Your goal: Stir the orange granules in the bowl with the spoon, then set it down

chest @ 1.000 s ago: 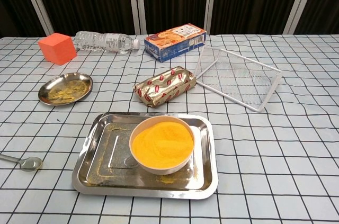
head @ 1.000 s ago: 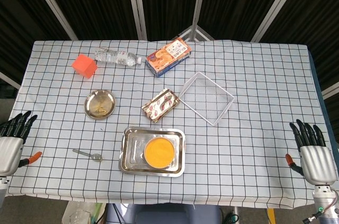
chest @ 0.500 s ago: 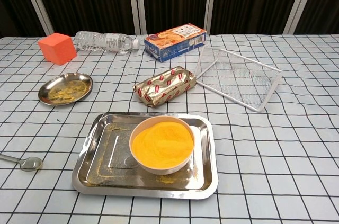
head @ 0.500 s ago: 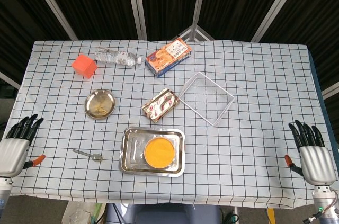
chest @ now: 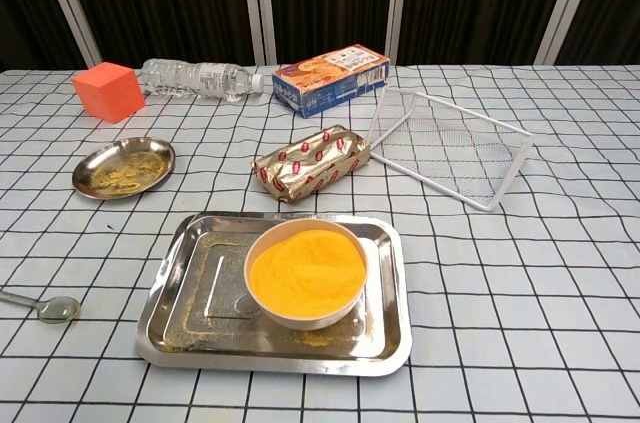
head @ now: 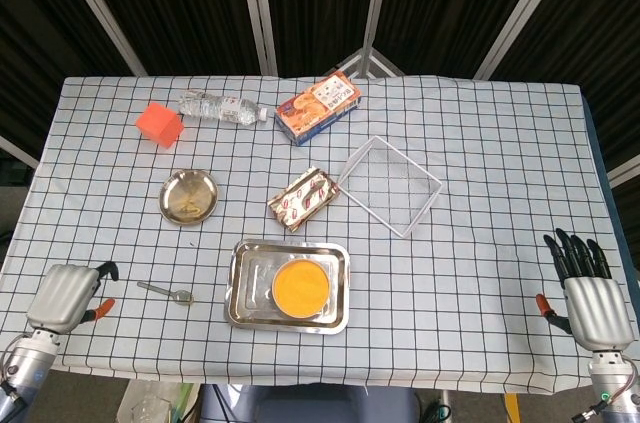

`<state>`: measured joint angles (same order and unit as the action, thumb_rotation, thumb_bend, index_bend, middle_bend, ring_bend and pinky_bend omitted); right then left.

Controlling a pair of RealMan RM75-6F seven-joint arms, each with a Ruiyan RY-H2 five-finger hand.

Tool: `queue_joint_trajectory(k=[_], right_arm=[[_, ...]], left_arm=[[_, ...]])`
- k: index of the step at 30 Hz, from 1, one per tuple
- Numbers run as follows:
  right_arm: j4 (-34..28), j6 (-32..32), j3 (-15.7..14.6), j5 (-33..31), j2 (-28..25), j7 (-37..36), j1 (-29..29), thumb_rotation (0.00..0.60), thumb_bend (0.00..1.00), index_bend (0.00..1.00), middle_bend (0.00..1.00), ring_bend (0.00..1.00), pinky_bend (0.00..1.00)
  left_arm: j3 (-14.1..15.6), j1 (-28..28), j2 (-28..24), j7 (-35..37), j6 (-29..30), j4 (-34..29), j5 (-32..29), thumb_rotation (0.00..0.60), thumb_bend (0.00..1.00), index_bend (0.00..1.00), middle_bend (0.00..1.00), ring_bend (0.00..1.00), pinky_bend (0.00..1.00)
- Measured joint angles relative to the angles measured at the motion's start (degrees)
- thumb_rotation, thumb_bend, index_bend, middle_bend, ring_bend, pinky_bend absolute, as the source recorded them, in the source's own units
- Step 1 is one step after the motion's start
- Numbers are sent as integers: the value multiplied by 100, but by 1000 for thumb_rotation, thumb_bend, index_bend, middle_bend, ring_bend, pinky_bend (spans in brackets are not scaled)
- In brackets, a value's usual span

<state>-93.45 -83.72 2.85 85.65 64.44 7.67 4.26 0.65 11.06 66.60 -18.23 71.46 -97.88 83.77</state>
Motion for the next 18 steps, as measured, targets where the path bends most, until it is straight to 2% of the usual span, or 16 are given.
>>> queue_joint_trajectory(k=[8,18], right_arm=[[-13,19,-8,-2,-8,-28,3,600,360,0,0,0,0],[-17,14,-23,26,-23,-88,-1,600,360,0,0,0,0]], left_arm=[[-66,311,387,-871,-506,-50,-600,600,464,476,992,958,967],[-177,612,877,-1669,-781,141,-1354,600,473,459,992,958,967]])
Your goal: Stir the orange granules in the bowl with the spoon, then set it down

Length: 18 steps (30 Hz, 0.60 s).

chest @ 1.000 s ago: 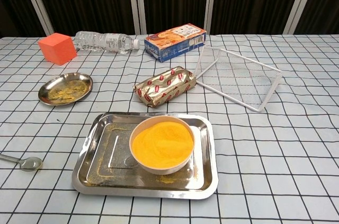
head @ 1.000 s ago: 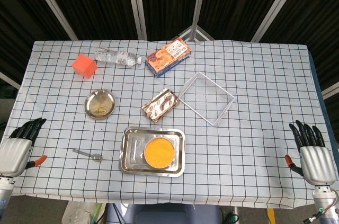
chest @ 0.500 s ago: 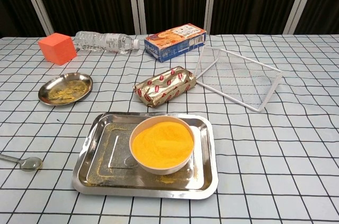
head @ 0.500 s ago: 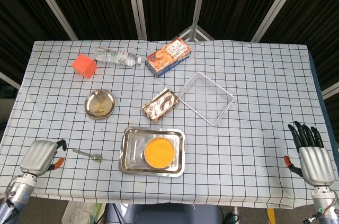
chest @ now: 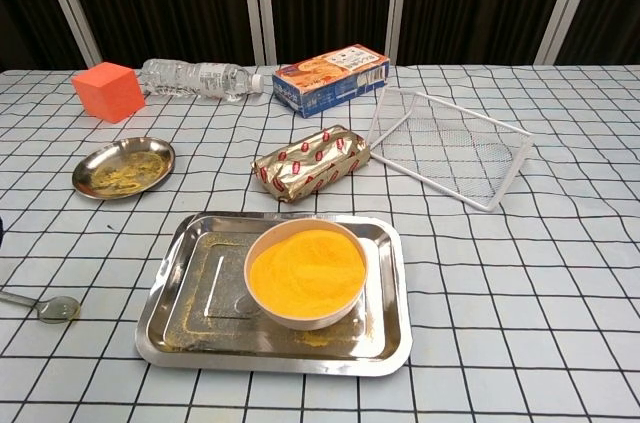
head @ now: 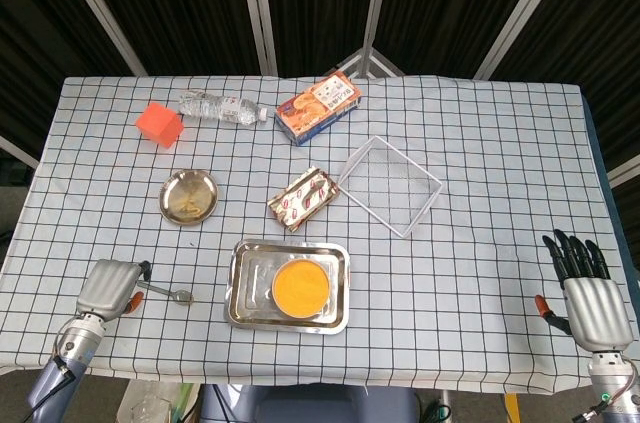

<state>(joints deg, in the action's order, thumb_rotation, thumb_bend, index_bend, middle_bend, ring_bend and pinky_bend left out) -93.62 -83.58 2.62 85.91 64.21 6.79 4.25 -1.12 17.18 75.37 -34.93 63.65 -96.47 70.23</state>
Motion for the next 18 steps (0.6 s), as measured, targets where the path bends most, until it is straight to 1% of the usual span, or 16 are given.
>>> queue_joint_trajectory(k=[8,18], right_arm=[[-14,4,3,-12,7,12,1,600,360,0,0,0,0],[-31,5,9,-38,10,15,-4,600,361,0,0,0,0]], left_arm=[[-8,154,202,-220,-80,181,-339,600,473,473,992,958,967],[12,298,421,-358,-126,315,-502,600,473,480,992,958,967]])
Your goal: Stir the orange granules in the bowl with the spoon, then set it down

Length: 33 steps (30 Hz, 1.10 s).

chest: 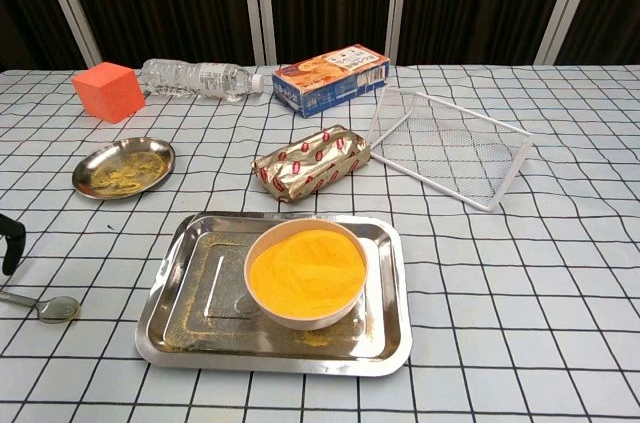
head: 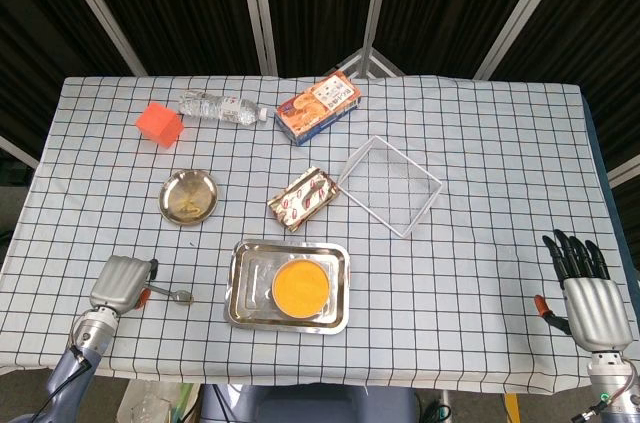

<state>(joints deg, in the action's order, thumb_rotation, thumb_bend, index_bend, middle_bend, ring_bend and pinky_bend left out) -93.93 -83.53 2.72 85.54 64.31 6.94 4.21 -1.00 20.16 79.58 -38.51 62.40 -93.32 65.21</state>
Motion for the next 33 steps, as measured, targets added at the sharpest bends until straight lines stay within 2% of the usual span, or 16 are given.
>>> queue_joint_trajectory(k=[30,33], right_arm=[[-35,44,-3,-35,-20,-42,7,600,360,0,0,0,0],[-38,47,-3,-39,-23,-38,7,600,360,0,0,0,0]], left_arm=[[208,120,342,-23,143,335,-72,600,474,514,989,957,967],[224,127,364,-21,141,361,-77,600,509,521,989,957,967]])
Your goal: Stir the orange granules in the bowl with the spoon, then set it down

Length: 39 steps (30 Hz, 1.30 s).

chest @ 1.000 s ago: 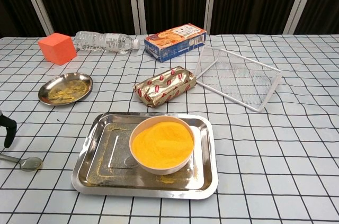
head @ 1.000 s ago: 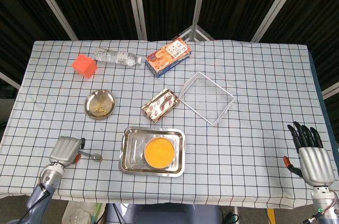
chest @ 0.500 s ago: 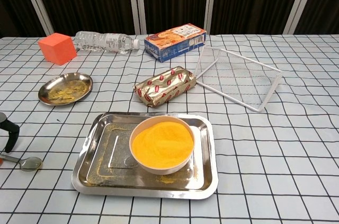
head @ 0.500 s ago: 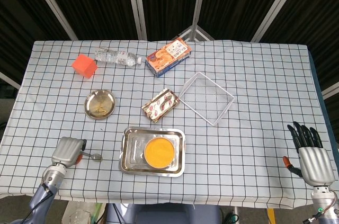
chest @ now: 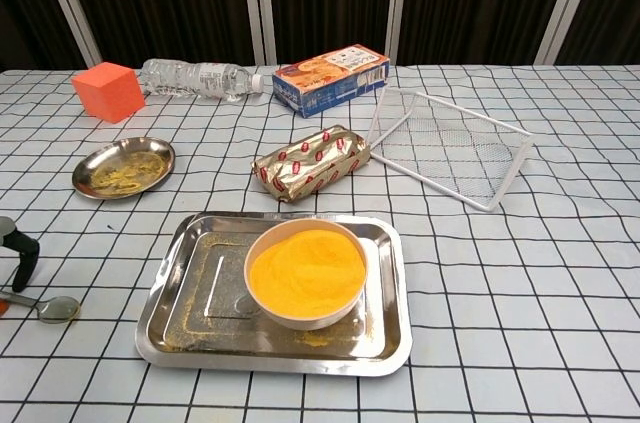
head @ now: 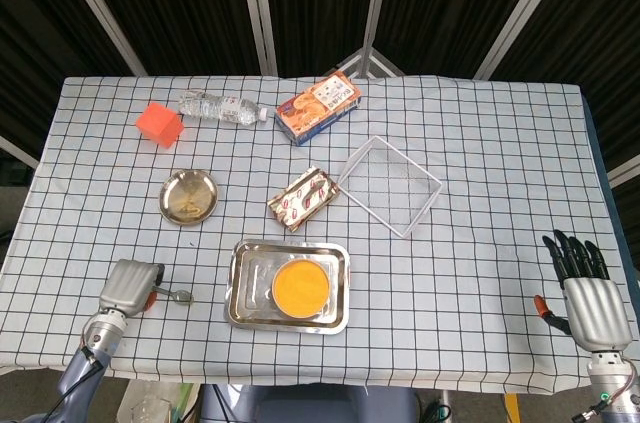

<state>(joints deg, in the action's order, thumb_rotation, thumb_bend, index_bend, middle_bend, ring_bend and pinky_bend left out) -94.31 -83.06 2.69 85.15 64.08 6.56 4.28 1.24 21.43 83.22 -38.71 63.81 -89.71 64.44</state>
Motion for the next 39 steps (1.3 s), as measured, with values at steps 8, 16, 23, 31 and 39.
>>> queue_joint_trajectory(k=[8,16,23,31,39], right_arm=[[-11,1,3,-10,-5,-5,-2,600,360,0,0,0,0],[-20,-11,1,-1,-14,-16,-7,600,360,0,0,0,0],[-41,-11,1,-6,-21,-38,-11,600,360,0,0,0,0],[-59,-15,4,-10,-27,-78,-15,600,360,0,0,0,0],[-76,18,8,-25,-47,-140,-5,600,360,0,0,0,0]], left_arm=[[34,9,37,13,9,33,4,600,542,540,990,957,967],[-12,0,-15,152,169,-95,143,600,548,561,990,957,967],[-173,9,-270,260,581,-621,531,600,651,642,993,958,967],[-468,202,-625,-337,868,-1353,779,600,734,732,1000,961,967],[-732,761,-838,-1802,762,-1802,1081,600,744,752,1000,960,967]])
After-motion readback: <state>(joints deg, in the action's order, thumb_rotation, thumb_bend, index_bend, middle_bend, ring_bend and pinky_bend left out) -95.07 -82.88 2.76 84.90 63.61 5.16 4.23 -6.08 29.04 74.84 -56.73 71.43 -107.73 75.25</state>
